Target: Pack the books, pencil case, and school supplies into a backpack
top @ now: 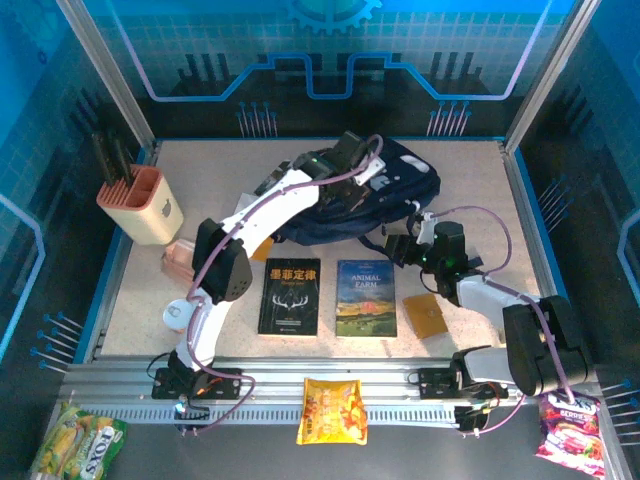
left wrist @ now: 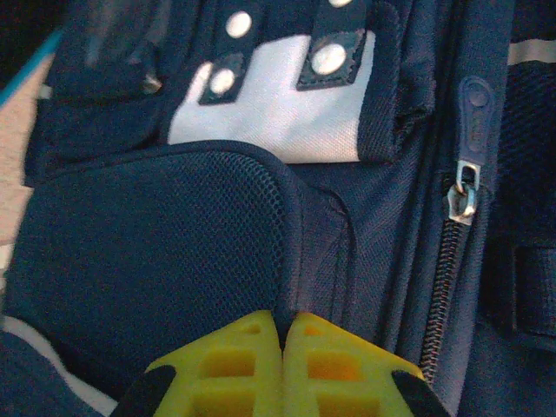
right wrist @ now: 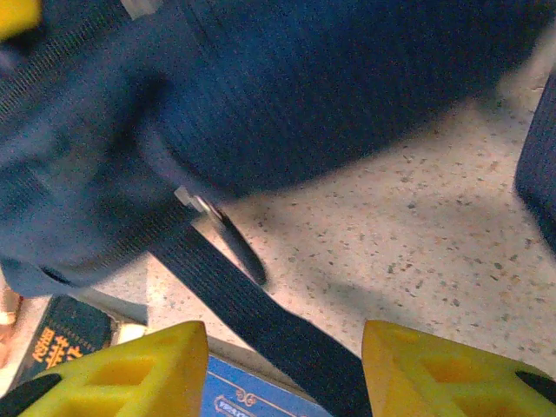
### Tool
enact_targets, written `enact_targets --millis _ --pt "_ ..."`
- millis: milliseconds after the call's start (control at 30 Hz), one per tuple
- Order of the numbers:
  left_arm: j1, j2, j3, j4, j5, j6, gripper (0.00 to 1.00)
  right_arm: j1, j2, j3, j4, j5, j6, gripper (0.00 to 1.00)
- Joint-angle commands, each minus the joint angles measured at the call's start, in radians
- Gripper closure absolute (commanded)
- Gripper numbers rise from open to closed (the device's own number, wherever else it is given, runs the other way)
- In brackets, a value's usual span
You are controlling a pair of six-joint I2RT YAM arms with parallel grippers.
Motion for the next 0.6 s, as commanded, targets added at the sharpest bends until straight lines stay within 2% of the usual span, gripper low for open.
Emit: enact_targets --millis 0,167,367,467,567 --pt "0.012 -0.093 0.019 0.108 0.037 -0.066 1.0 -0.011 -0.008 -0.001 0.058 -0.061 -0.013 0.48" --pt "0.023 -0.107 0.022 0.123 0.054 -0.074 1.0 -0.02 0.026 0.036 0.081 -0.072 -0.032 0.46" --pt "0.026 -0.111 0.023 0.129 0.062 -0.083 1.0 -0.042 0.111 0.096 0.147 -0.143 -0.096 0.45" --pt "0.028 -0.112 0.022 0.129 0.065 -0.087 1.0 -0.051 0.156 0.121 0.195 -0.173 -0.105 0.48" --pt "0.029 -0.112 0.023 0.129 0.07 -0.089 1.0 -0.053 0.193 0.153 0.207 -0.2 -0.127 0.56"
